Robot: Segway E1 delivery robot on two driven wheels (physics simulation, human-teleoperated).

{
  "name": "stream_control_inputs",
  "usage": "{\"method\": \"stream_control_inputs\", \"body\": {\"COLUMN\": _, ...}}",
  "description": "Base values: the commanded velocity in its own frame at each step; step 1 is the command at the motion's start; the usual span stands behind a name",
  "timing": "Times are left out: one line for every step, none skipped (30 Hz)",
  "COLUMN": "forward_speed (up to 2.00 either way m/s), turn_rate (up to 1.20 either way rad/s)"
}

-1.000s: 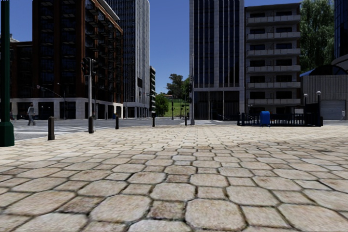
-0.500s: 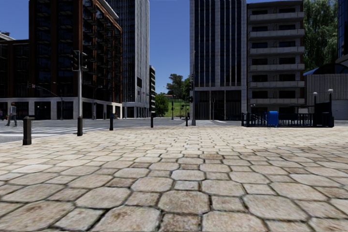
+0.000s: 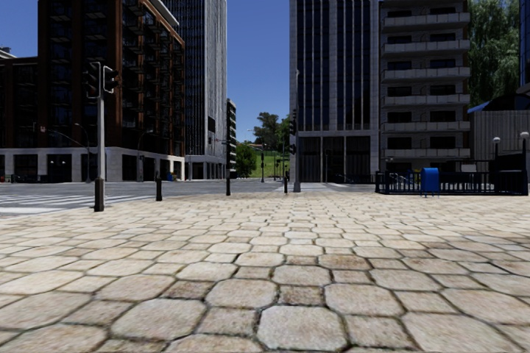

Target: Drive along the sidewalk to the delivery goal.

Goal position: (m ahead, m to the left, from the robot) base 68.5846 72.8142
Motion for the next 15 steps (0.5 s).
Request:
{"method": "stream_control_inputs", "body": {"forward_speed": 2.0, "turn_rate": 0.0}}
{"method": "stream_control_inputs", "body": {"forward_speed": 2.0, "turn_rate": 0.0}}
{"method": "stream_control_inputs", "body": {"forward_speed": 2.0, "turn_rate": 0.0}}
{"method": "stream_control_inputs", "body": {"forward_speed": 2.0, "turn_rate": 0.0}}
{"method": "stream_control_inputs", "body": {"forward_speed": 2.0, "turn_rate": 0.0}}
{"method": "stream_control_inputs", "body": {"forward_speed": 2.0, "turn_rate": 0.0}}
{"method": "stream_control_inputs", "body": {"forward_speed": 2.0, "turn_rate": 0.0}}
{"method": "stream_control_inputs", "body": {"forward_speed": 2.0, "turn_rate": 0.0}}
{"method": "stream_control_inputs", "body": {"forward_speed": 2.0, "turn_rate": 0.0}}
{"method": "stream_control_inputs", "body": {"forward_speed": 2.0, "turn_rate": 0.0}}
{"method": "stream_control_inputs", "body": {"forward_speed": 2.0, "turn_rate": 0.0}}
{"method": "stream_control_inputs", "body": {"forward_speed": 2.0, "turn_rate": 0.0}}
{"method": "stream_control_inputs", "body": {"forward_speed": 2.0, "turn_rate": 0.0}}
{"method": "stream_control_inputs", "body": {"forward_speed": 2.0, "turn_rate": 0.0}}
{"method": "stream_control_inputs", "body": {"forward_speed": 2.0, "turn_rate": 0.0}}
